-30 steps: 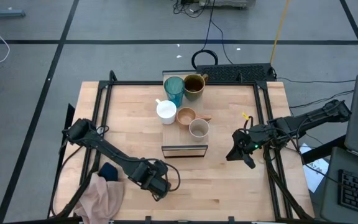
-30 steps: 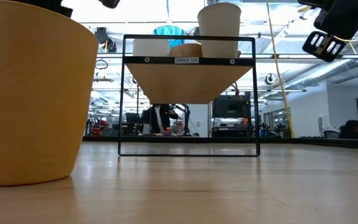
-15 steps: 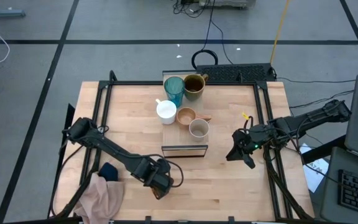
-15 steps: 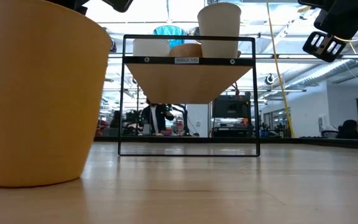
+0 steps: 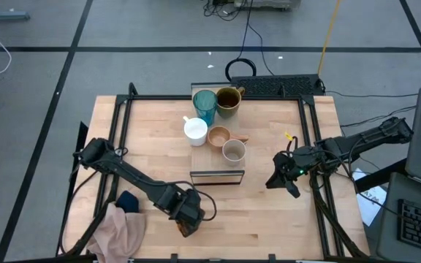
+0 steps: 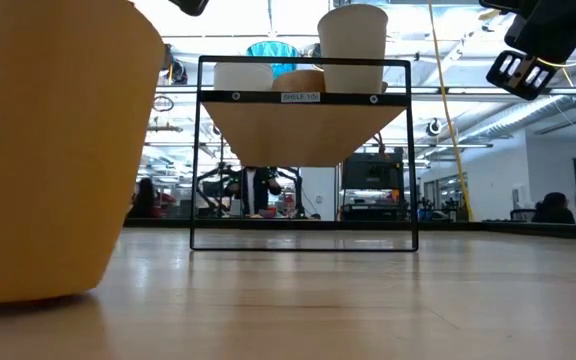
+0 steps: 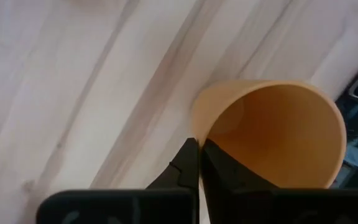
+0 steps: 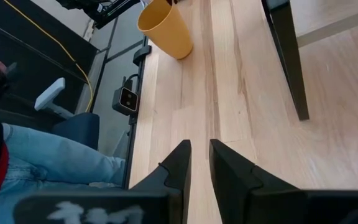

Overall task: Stack small to large cups/mugs on shelf
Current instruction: Put the orange cup on the shelf

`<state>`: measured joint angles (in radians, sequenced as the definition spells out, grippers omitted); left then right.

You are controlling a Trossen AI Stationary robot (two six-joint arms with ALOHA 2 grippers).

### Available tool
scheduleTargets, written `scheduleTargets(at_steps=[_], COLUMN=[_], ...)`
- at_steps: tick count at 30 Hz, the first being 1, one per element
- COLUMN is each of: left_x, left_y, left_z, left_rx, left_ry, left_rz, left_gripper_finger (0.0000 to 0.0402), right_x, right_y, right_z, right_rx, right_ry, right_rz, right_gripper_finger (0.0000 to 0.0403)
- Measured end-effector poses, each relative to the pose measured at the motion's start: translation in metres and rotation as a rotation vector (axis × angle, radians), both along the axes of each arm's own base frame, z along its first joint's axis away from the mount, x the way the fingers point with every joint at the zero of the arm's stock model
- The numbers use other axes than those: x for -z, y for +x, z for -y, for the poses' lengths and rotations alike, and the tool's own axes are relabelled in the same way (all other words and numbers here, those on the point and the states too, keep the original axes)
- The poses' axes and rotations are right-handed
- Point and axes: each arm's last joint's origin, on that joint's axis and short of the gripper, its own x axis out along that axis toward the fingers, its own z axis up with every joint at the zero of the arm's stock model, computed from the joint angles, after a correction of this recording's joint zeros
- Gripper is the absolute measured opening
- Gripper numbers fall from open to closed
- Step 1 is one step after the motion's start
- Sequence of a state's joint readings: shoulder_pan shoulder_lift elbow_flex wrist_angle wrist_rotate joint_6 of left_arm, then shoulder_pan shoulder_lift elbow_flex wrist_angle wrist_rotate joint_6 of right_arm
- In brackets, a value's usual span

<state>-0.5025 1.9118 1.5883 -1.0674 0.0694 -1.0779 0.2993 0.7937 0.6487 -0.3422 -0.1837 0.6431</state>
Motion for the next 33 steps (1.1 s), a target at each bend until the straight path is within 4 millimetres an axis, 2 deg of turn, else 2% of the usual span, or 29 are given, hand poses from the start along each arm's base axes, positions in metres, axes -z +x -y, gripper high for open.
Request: scheduleTargets(at_steps=[8,16,25,33], left_x=[-0.002,-0.021,-0.044,-0.078], left_y=[0.013,0.019,0.012,-0.003], left_z=[-0.008,-0.032,-0.043,-0.049], left_rx=[0.005,-0.019,-0.061,-0.156], left_ry=[-0.091,-0.108,-0.139,-0.181], left_rz=[0.049,0.127,0.182,0.294], left_gripper_finger=[0.0001,0.0001,0.0,0.0], right_x=[0.0,0.0,-0.001,-0.001], right_y=[0.001,0.001,0.002,0.003], right_z=[0.002,0.002,0.003,0.004], right_rx=[0.043,0.038,0.042,0.045], right_ry=[-0.038,-0.049,-0.091,-0.143], right_rz=[0.015,0.024,0.047,0.076], right_gripper_finger=[0.005,0.005,0.005,0.005])
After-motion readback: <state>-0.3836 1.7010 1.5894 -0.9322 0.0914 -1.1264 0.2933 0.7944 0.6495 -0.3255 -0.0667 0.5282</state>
